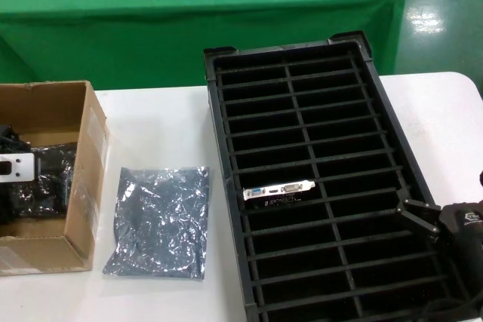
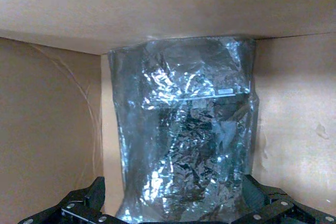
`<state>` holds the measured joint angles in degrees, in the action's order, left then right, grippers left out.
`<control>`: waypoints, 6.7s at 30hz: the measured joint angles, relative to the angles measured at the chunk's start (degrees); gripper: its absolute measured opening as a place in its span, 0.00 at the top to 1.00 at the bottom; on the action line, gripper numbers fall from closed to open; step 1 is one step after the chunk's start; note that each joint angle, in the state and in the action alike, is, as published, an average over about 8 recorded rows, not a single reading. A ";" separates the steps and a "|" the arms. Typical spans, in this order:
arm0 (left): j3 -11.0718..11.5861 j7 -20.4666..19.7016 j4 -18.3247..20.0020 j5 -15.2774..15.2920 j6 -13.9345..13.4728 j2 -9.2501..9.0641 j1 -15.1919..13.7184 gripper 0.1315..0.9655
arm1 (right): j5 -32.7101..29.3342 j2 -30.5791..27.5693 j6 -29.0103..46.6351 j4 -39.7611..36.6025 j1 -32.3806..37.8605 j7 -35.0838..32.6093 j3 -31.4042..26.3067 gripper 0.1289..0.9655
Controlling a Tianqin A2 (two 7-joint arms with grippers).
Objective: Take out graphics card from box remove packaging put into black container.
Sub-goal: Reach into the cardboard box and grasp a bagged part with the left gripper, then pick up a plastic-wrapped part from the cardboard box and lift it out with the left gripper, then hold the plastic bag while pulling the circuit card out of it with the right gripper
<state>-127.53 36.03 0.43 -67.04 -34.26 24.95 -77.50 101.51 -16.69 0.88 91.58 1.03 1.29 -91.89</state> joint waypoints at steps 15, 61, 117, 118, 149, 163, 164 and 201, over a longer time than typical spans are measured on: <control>0.91 0.28 -0.08 -0.83 1.36 0.07 1.49 0.13 | 0.00 0.00 0.00 0.00 0.00 0.00 0.00 0.00; 6.34 4.33 -0.01 -6.13 3.82 1.09 3.90 0.94 | 0.00 0.00 0.00 0.00 0.00 0.00 0.00 0.00; 19.91 -45.12 67.35 23.08 -4.62 19.89 27.14 0.99 | 0.00 0.00 0.00 0.00 0.00 0.00 0.00 0.00; 20.89 -46.07 68.83 24.31 -4.86 19.82 27.83 0.99 | 0.00 0.00 0.00 0.00 0.00 0.00 0.00 0.00; 42.59 -56.29 97.39 36.93 -14.14 12.71 40.99 0.99 | -0.38 4.35 8.05 -6.25 15.40 -8.68 -1.21 0.00; 43.62 -56.32 101.78 32.32 -16.95 13.58 42.34 0.99 | 0.70 14.88 22.07 -19.36 33.47 -23.89 -10.71 0.01; 43.66 -56.37 101.98 31.97 -17.00 13.59 42.53 0.99 | 1.02 15.18 22.50 -19.75 34.13 -24.37 -11.64 0.01; 44.06 -57.27 106.63 25.52 -15.03 11.32 47.06 0.99 | 10.57 16.68 22.37 -25.11 39.49 -32.55 -26.95 0.72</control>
<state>-83.47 -21.24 107.06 -41.51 -49.29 36.27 -30.43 112.08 -0.01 23.25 66.47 40.52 -31.26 -118.85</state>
